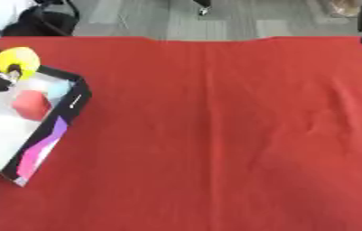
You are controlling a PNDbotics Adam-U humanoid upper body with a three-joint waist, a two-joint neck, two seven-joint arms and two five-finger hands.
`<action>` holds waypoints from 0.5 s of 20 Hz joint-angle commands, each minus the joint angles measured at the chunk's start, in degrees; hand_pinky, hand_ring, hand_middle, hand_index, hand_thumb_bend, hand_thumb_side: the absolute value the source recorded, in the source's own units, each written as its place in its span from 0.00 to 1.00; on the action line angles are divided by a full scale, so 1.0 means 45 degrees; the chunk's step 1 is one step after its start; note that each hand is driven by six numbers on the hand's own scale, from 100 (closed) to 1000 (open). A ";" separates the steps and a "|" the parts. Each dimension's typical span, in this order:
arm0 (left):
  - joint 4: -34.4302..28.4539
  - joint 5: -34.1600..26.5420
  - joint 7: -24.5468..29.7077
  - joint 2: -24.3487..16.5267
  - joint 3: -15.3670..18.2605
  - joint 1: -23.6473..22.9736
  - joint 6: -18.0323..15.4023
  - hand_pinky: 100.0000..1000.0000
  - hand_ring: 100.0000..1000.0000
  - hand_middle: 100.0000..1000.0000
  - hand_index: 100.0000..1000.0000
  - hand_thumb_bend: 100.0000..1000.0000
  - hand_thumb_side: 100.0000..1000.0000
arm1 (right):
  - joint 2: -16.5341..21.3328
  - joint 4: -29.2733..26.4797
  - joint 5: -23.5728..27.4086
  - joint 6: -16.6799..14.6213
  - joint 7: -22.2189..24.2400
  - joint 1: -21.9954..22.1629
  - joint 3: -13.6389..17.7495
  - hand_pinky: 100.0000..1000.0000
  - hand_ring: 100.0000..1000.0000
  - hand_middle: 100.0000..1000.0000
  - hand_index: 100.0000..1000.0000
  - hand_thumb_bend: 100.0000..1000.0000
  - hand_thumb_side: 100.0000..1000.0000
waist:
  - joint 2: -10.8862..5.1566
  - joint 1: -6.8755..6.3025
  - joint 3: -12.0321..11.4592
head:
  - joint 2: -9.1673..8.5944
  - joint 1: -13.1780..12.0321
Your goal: Pick up the objects with one hand, pass them to the other hand, and then place them into the box on the other side of the table.
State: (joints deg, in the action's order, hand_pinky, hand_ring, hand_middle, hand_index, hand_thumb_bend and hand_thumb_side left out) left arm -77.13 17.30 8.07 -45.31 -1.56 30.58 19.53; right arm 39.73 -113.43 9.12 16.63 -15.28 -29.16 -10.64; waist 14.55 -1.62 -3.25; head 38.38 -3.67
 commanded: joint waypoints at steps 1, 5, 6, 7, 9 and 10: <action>0.0051 0.0689 -0.0103 -0.0529 0.0266 0.0018 -0.0125 0.77 0.67 0.59 0.67 0.01 0.09 | 0.0495 -0.0259 0.0161 -0.0104 -0.0159 -0.0079 0.0303 0.66 0.81 0.72 0.91 0.07 0.46 | 0.0025 0.0162 -0.0003 | -0.0117 0.0087; 0.0174 0.1768 -0.0040 -0.0520 0.0263 -0.0103 -0.0545 0.82 0.76 0.70 0.77 0.28 0.64 | 0.0576 -0.0259 0.0274 -0.0261 -0.0246 -0.0040 0.0425 0.66 0.81 0.72 0.91 0.07 0.46 | 0.0034 0.0163 0.0023 | -0.0109 0.0225; 0.0222 0.2046 -0.0005 -0.0508 0.0267 -0.0121 -0.0598 0.83 0.79 0.73 0.80 0.40 0.78 | 0.0595 -0.0259 0.0291 -0.0293 -0.0258 -0.0025 0.0445 0.66 0.81 0.72 0.91 0.06 0.46 | 0.0035 0.0159 0.0031 | -0.0107 0.0246; 0.0269 0.2320 0.0043 -0.0504 0.0263 -0.0141 -0.0617 0.84 0.80 0.76 0.83 0.46 0.86 | 0.0613 -0.0259 0.0306 -0.0318 -0.0269 -0.0008 0.0464 0.66 0.81 0.72 0.91 0.06 0.47 | 0.0038 0.0151 0.0041 | -0.0104 0.0268; 0.0318 0.2821 0.0161 -0.0494 0.0266 -0.0177 -0.0603 0.84 0.81 0.78 0.85 0.45 0.90 | 0.0640 -0.0259 0.0332 -0.0361 -0.0294 0.0025 0.0499 0.66 0.81 0.72 0.91 0.06 0.47 | 0.0042 0.0136 0.0057 | -0.0102 0.0314; 0.0329 0.2999 0.0196 -0.0484 0.0294 -0.0189 -0.0555 0.84 0.81 0.80 0.86 0.42 0.92 | 0.0653 -0.0259 0.0337 -0.0375 -0.0308 0.0046 0.0516 0.66 0.81 0.72 0.91 0.06 0.47 | 0.0044 0.0128 0.0062 | -0.0093 0.0363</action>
State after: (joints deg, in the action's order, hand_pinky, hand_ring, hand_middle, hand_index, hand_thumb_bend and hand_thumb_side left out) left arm -75.34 29.37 8.66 -45.31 -1.23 29.24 17.09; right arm 40.70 -113.43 10.37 15.29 -16.58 -28.57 -9.26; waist 14.60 -1.62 -2.97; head 38.38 -2.30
